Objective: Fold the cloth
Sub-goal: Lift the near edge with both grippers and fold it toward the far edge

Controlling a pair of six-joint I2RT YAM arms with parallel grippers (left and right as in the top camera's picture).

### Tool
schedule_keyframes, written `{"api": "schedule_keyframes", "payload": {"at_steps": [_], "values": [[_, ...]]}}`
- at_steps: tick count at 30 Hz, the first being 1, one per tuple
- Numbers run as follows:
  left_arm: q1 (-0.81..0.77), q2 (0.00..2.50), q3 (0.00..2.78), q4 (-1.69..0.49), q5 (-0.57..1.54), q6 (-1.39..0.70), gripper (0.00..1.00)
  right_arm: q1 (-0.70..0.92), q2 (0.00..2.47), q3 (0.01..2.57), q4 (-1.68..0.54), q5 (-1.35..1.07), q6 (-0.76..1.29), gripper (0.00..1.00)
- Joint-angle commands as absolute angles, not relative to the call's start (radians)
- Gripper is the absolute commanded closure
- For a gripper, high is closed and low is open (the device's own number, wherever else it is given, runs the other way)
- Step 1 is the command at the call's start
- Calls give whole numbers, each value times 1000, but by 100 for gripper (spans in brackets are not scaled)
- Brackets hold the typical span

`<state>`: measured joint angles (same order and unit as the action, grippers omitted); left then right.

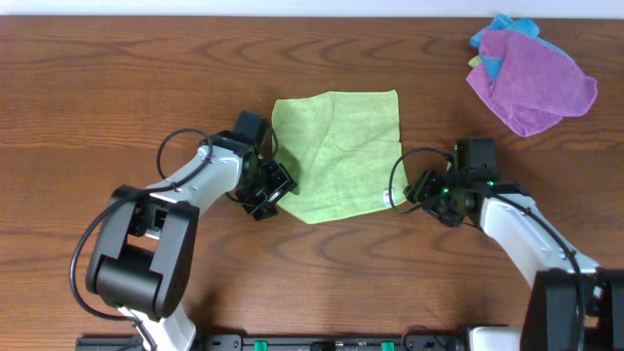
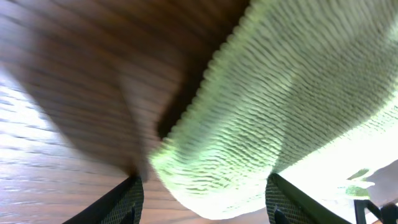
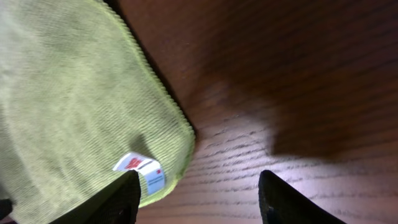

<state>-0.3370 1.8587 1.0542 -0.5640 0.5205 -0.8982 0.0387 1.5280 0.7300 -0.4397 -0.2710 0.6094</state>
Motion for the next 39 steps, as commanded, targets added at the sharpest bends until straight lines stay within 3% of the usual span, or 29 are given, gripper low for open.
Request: {"api": "schedule_keyframes", "payload": {"at_steps": [1, 9, 13, 21, 25, 27, 29, 33, 39], "values": [[-365, 1885, 1029, -550, 483, -916, 36, 51, 1568, 724, -418, -259, 614, 38], [-405, 1885, 1029, -522, 442, -941, 43, 101, 1624, 724, -350, -258, 649, 38], [-406, 1885, 1029, -521, 414, -940, 59, 126, 1624, 724, -321, -258, 676, 39], [-406, 1885, 1029, -521, 384, -934, 81, 154, 1624, 723, -325, -238, 682, 42], [-406, 1885, 1029, -523, 382, -912, 94, 165, 1624, 723, -326, -223, 684, 59], [-406, 1885, 1029, -523, 383, -901, 94, 169, 1624, 723, -330, -213, 685, 77], [-406, 1885, 1029, -525, 384, -896, 94, 170, 1624, 723, -332, -213, 687, 86], [-406, 1885, 1029, -535, 384, -881, 94, 171, 1624, 723, -337, -213, 692, 99], [-404, 1885, 1029, -579, 384, -825, 94, 171, 1623, 723, -378, -213, 691, 99]]}}
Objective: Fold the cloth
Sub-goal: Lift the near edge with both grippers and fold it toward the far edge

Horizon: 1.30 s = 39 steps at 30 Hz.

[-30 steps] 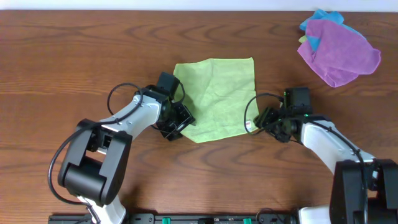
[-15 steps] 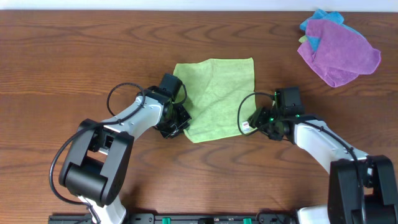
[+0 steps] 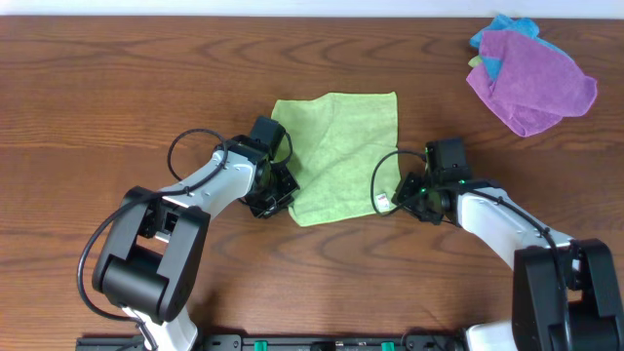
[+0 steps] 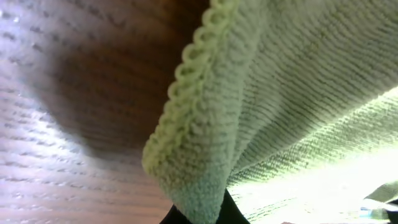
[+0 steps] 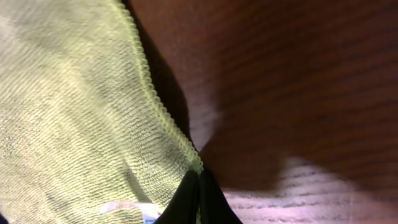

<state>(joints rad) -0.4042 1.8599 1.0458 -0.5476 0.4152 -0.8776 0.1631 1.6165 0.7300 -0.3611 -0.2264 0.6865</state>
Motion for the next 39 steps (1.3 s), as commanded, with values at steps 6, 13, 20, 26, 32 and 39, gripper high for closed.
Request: {"api": "schedule_keyframes", "payload": {"at_steps": [6, 13, 20, 26, 32, 39], "values": [[-390, 1885, 1029, -637, 386, -753, 94, 171, 1606, 723, -459, -213, 691, 99], [-371, 1885, 1029, -720, 394, -698, 94, 171, 1496, 723, -574, -205, 686, 99], [-371, 1885, 1032, -765, 482, -660, 94, 171, 1391, 723, -646, -197, 683, 99], [-371, 1884, 1065, -850, 499, -611, 94, 171, 1354, 723, -686, -198, 683, 99], [-372, 1883, 1145, -933, 499, -568, 94, 171, 1331, 723, -716, -218, 683, 99], [-371, 1883, 1237, -991, 498, -552, 94, 171, 1287, 723, -673, -228, 683, 99]]}}
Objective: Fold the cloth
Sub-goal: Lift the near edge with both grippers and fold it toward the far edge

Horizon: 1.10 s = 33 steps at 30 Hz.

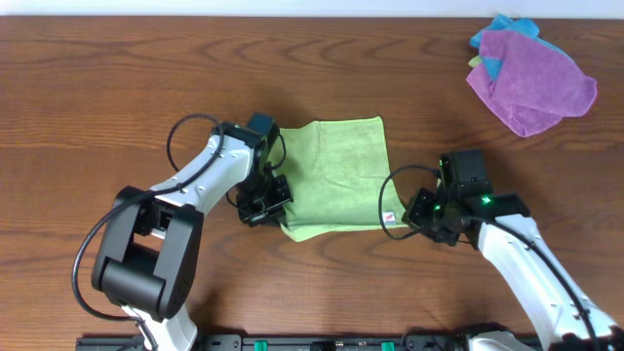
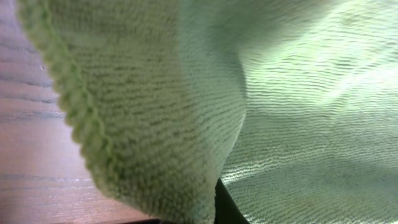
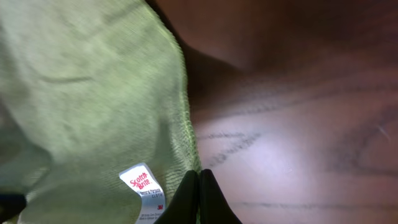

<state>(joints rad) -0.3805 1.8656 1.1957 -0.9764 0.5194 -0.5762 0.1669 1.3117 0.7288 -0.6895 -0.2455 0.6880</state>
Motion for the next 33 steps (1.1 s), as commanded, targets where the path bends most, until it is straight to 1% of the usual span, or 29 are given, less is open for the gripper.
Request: {"api": "schedule_keyframes", "payload": {"at_steps": [1, 17, 26, 33], "values": [[-371, 1883, 1248, -991, 498, -552, 94, 171, 1284, 724, -660, -228, 683, 98], [-351, 1883, 1273, -987, 435, -553, 94, 171, 1295, 724, -439, -224, 672, 99], [-290, 1883, 1273, -913, 430, -554, 94, 171, 1387, 739, -336, -225, 672, 99], [-278, 1883, 1279, -864, 433, -561, 94, 171, 1427, 761, -248, -216, 672, 99]]}}
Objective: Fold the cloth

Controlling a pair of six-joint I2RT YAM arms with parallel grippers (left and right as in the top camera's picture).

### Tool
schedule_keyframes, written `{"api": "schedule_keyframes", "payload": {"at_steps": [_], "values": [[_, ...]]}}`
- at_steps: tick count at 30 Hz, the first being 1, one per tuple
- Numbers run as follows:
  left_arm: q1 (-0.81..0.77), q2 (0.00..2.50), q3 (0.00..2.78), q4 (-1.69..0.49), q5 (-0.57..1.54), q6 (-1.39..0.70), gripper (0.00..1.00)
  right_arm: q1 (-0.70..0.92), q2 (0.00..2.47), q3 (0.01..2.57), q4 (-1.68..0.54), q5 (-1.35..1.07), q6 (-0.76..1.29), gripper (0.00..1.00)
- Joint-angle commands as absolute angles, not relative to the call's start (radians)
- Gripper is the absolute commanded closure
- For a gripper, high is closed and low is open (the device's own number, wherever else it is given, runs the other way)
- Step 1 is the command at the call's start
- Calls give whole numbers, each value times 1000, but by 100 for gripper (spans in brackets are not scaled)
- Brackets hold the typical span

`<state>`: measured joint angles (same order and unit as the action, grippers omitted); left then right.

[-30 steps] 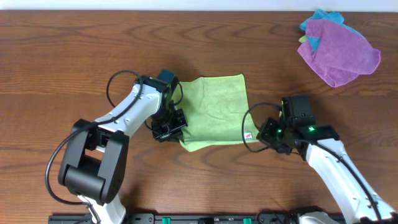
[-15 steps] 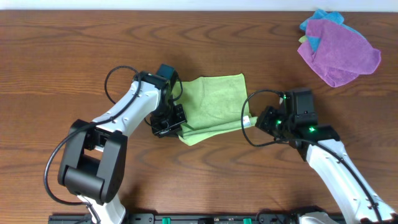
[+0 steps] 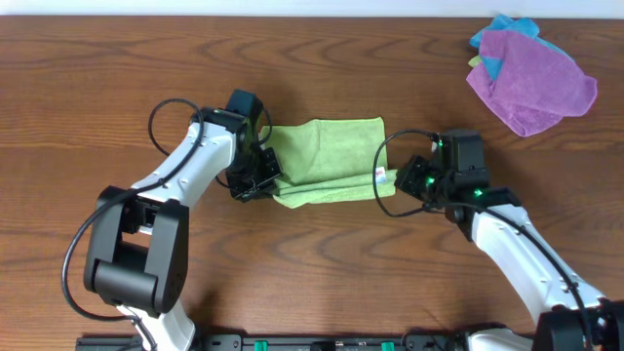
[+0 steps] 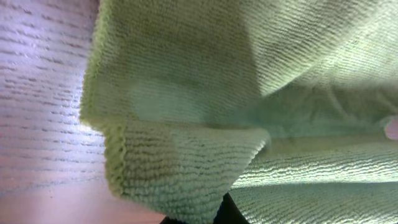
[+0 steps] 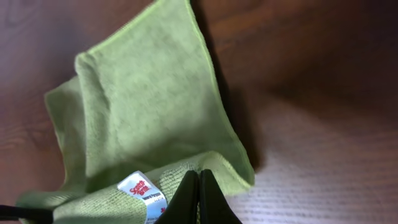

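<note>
The green cloth (image 3: 327, 159) lies at the table's middle, its near half lifted and doubled back over the far half, front fold at mid-height. My left gripper (image 3: 255, 179) is shut on the cloth's left near corner (image 4: 180, 168), which fills the left wrist view. My right gripper (image 3: 402, 183) is shut on the right near corner, beside the white label (image 5: 144, 191); the shut fingertips (image 5: 200, 193) pinch the hem there. The far half (image 5: 146, 99) lies flat on the wood.
A heap of purple and blue cloths (image 3: 526, 70) sits at the far right corner of the brown wooden table (image 3: 97, 88). Black cables loop at both wrists.
Both grippers have moved away from the near edge with their corners. The cloth's near half now lies doubled back over the far half, and the visible cloth is shorter front to back.
Both grippers stood open at the flat cloth's near corners. Then each was shut on its corner. Then the near edge was raised and curled under the arms; now it lies carried back over the far half.
</note>
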<state>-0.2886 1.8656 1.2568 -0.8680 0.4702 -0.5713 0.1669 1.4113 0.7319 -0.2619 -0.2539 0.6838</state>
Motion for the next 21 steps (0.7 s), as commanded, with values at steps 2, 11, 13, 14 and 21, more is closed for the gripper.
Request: {"api": "schedule_keyframes", "payload": {"at_steps": [2, 11, 13, 14, 21], "values": [[-277, 1883, 1279, -836, 434, -565, 94, 171, 1449, 780, -234, -210, 670, 99], [-271, 1883, 1305, -760, 381, -599, 94, 171, 1588, 924, -228, -198, 620, 99], [-267, 1883, 1317, -749, 366, -599, 94, 171, 1618, 960, -231, -197, 609, 99], [-263, 1883, 1325, -746, 352, -601, 94, 171, 1628, 971, -231, -197, 606, 99], [-237, 1883, 1340, -682, 303, -610, 94, 171, 1677, 1018, -229, -182, 600, 99]]}}
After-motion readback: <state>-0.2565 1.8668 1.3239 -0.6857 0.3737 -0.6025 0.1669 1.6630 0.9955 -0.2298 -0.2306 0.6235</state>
